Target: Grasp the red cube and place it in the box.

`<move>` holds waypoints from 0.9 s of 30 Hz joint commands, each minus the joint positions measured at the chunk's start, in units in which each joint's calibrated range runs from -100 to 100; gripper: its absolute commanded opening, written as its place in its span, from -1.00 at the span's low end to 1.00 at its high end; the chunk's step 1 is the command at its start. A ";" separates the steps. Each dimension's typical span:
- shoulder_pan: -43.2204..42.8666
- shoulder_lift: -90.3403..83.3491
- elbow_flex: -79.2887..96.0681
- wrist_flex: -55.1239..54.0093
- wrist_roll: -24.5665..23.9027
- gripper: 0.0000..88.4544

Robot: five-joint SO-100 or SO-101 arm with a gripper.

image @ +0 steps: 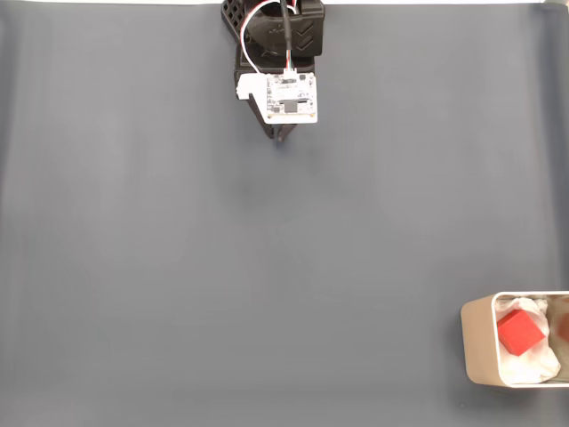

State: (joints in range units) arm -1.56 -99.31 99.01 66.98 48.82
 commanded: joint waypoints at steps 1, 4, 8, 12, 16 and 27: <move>-0.15 -0.52 0.81 2.36 -0.39 -1.00; 0.21 -0.52 0.81 5.06 -0.20 -1.00; 0.07 -0.61 0.81 7.52 0.00 -1.00; 0.00 -0.61 0.81 8.83 -0.49 -1.00; 0.21 -0.61 0.81 8.83 -0.49 -1.00; 0.21 -0.61 0.81 8.83 -0.10 -1.00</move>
State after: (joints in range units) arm -1.48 -100.00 99.01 74.62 48.82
